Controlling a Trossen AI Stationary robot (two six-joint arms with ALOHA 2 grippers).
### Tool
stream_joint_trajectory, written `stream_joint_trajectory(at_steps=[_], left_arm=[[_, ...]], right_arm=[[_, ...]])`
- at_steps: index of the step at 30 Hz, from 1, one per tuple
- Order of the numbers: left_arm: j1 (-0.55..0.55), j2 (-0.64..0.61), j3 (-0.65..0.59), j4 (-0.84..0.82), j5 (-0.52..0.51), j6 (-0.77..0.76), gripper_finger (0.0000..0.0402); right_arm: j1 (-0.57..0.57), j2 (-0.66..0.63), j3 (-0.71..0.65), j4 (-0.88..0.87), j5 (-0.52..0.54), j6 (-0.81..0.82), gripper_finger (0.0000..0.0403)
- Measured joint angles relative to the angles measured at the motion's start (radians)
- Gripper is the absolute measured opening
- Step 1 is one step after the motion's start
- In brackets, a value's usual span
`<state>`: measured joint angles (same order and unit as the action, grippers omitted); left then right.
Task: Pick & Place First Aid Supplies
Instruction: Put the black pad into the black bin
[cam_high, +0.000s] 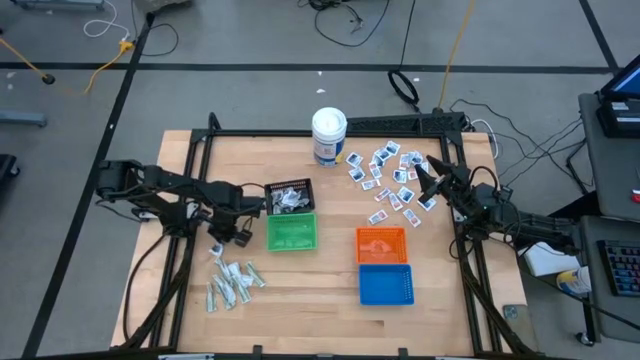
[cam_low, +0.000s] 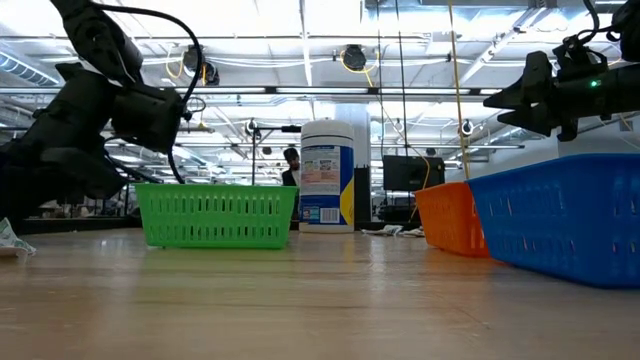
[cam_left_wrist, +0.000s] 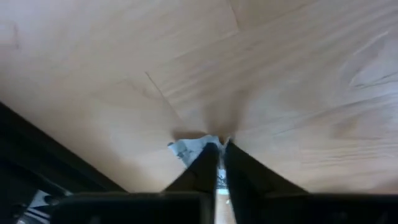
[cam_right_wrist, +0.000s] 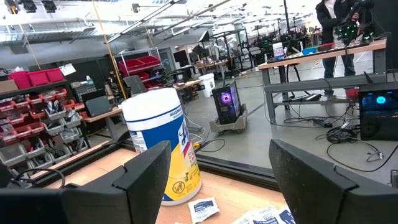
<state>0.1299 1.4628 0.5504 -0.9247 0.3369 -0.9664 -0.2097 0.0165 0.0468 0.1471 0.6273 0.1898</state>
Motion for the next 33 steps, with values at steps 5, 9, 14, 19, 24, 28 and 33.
stream_joint_trajectory(at_steps=[5, 9, 14, 19, 24, 28, 33], left_arm=[[0.001, 0.0, 0.001, -0.001, -0.004, 0.023, 0.0009], [0.005, -0.014, 0.029, -0.03, -0.027, 0.03, 0.0005], [0.034, -0.07, 0.085, -0.096, -0.111, 0.049, 0.0003], [0.064, -0.106, 0.152, -0.199, -0.114, 0.1, 0.0002], [0.081, -0.11, 0.229, -0.332, -0.152, 0.155, 0.0001], [0.094, -0.111, 0.289, -0.423, -0.197, 0.193, 0.0001], [0.114, -0.077, 0.372, -0.474, -0.242, 0.277, 0.0001]], right_arm=[[0.0, 0.0, 0.0, 0.0, 0.0, 0.0, 0.0267], [0.0, 0.0, 0.0, 0.0, 0.0, 0.0, 0.0267], [0.0, 0.0, 0.0, 0.0, 0.0, 0.0, 0.0267], [0.0, 0.0, 0.0, -0.001, 0.0, 0.0, 0.0267], [0.0, 0.0, 0.0, -0.001, 0.0, 0.0, 0.0267], [0.0, 0.0, 0.0, 0.002, 0.0, 0.0, 0.0267], [0.0, 0.0, 0.0, 0.001, 0.0, 0.0, 0.0267]])
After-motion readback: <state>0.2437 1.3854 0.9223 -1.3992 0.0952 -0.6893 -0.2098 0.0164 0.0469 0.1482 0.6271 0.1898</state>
